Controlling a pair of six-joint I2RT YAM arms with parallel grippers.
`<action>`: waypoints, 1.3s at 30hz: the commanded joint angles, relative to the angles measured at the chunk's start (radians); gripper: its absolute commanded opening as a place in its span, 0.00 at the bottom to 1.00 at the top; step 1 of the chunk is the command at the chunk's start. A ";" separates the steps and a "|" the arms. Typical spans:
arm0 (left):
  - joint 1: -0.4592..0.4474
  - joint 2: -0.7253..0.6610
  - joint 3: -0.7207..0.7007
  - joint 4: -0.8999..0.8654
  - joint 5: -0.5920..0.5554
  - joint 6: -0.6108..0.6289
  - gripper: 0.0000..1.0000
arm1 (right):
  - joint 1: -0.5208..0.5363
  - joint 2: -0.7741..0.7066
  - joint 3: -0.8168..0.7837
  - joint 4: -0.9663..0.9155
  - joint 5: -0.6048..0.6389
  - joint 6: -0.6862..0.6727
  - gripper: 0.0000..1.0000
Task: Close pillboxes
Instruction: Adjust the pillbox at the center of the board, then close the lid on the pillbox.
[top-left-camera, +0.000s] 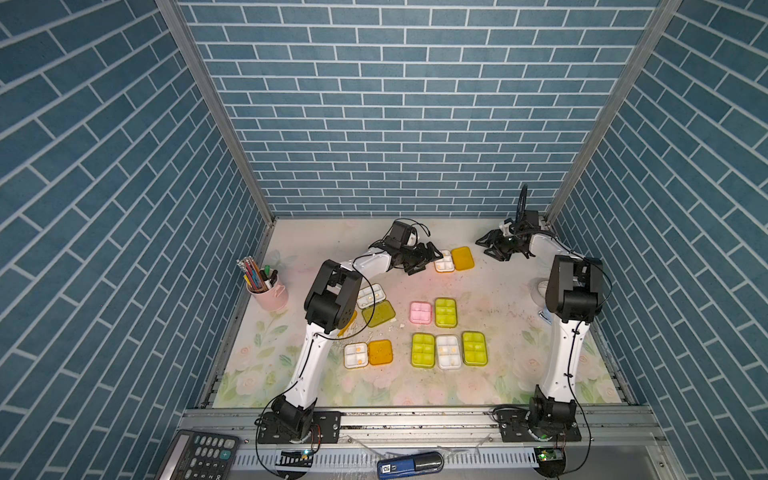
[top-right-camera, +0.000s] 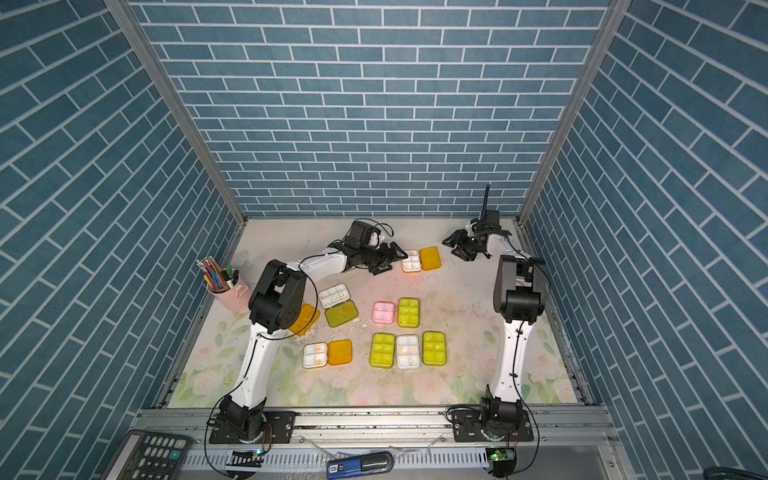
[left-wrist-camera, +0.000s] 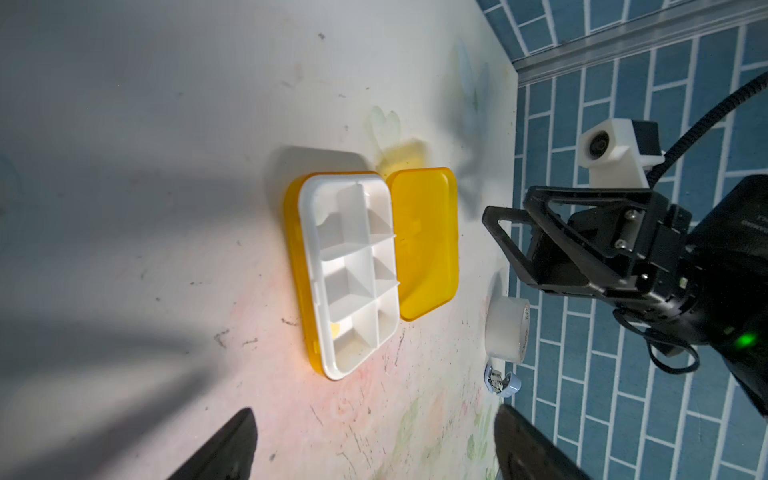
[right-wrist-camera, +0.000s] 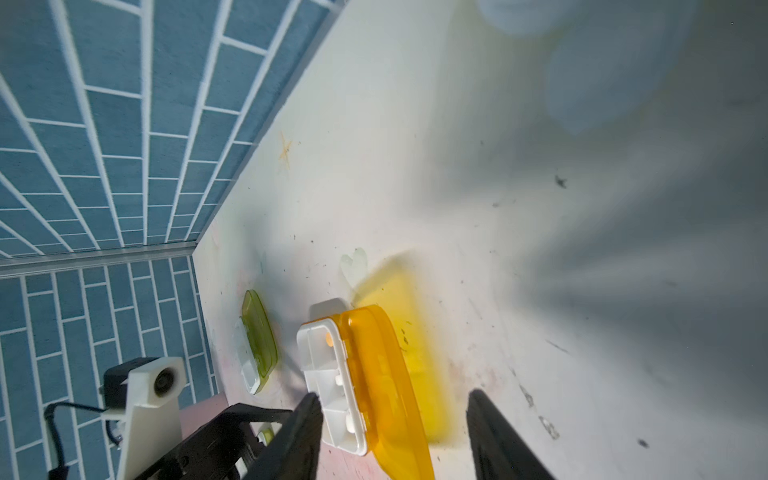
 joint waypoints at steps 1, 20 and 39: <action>0.000 0.021 0.029 0.030 -0.003 -0.053 0.90 | 0.005 -0.008 -0.013 0.049 -0.052 0.038 0.63; -0.016 0.144 0.154 0.011 0.004 -0.156 0.91 | 0.054 0.026 -0.065 0.107 -0.084 0.080 0.67; -0.019 0.168 0.233 -0.057 -0.004 -0.120 0.90 | 0.097 0.013 -0.045 0.140 -0.119 0.110 0.67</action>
